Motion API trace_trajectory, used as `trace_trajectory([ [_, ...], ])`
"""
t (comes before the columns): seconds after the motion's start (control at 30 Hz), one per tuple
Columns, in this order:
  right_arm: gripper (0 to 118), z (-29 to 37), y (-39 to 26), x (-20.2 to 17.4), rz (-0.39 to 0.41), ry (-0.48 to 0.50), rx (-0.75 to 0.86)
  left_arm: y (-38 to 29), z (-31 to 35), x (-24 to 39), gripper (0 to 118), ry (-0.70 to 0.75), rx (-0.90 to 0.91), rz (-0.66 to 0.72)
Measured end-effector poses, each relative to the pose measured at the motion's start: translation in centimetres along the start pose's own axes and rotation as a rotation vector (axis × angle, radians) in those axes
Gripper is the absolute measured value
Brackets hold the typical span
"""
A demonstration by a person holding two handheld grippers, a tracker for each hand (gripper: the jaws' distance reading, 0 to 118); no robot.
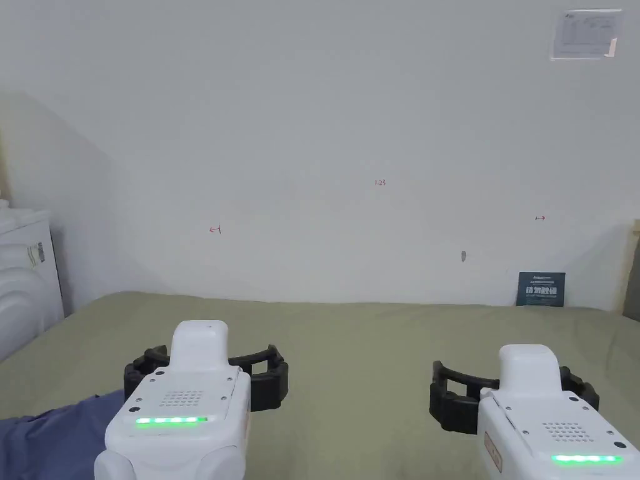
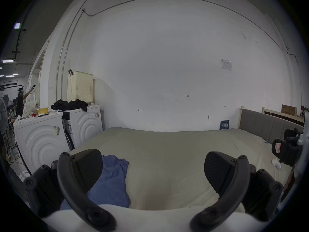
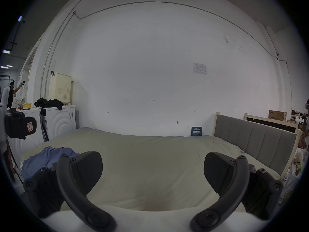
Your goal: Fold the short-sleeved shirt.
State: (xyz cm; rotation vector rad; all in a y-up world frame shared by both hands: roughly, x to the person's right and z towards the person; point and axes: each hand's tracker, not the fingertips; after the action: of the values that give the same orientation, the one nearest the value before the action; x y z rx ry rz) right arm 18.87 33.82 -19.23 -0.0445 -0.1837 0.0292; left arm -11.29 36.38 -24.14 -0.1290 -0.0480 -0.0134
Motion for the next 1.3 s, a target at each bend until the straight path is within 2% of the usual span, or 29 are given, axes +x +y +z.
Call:
trace_trajectory([
  [0.33, 116, 0.1, 0.1, -0.3, 0.008, -0.017, -0.002, -0.2, 0.1, 0.0, 117, -0.007, -0.001, -0.027],
  [0.37, 111, 0.1, 0.2, -0.3, 0.004, -0.014, -0.008, -0.3, 0.1, 0.0, 108, -0.017, -0.005, -0.031],
  [0.4, 86, 0.2, 0.2, -0.2, 0.003, -0.006, -0.014, -0.3, 0.2, 0.0, 71, -0.019, -0.008, -0.037],
  [0.43, 51, 0.2, 0.2, -0.2, 0.003, -0.013, -0.01, -0.4, 0.1, 0.1, 28, -0.017, -0.006, -0.042],
  [0.47, 7, 0.3, 0.2, -0.4, 0.01, -0.028, -0.007, -0.5, 0.0, 0.2, 0, 0.0, -0.006, -0.05],
  [0.5, 2, 0.1, 0.1, -0.3, 0.018, -0.057, -0.013, -0.6, -0.2, 0.2, 0, 0.016, -0.011, -0.045],
  [0.53, 2, 0.1, -0.5, -0.1, 0.01, -0.076, 0.01, -0.6, -0.1, -0.2, 0, -0.008, -0.005, -0.019],
  [0.6, 2, 0.0, -1.2, 0.5, -0.011, -0.033, -0.02, -0.6, -0.1, -0.4, 0, -0.034, -0.016, 0.012],
  [0.73, 2, 0.0, -1.1, 0.2, 0.007, -0.052, -0.02, -0.7, -0.2, -0.4, 0, -0.03, -0.02, -0.01],
  [0.9, 2, -0.6, -0.7, -1.1, 0.033, -0.031, -0.028, -1.0, -0.6, -1.7, 0, -0.013, -0.031, -0.02],
  [1.03, 2, -1.5, -1.2, -4.8, 0.063, 0.061, -0.033, -1.4, -0.1, -5.4, 0, 0.086, -0.054, -0.002],
  [1.3, 3, -3.9, -1.7, -14.8, -0.022, 0.344, -0.084, -2.1, 3.8, -16.2, 0, 0.346, -0.119, 0.023],
])
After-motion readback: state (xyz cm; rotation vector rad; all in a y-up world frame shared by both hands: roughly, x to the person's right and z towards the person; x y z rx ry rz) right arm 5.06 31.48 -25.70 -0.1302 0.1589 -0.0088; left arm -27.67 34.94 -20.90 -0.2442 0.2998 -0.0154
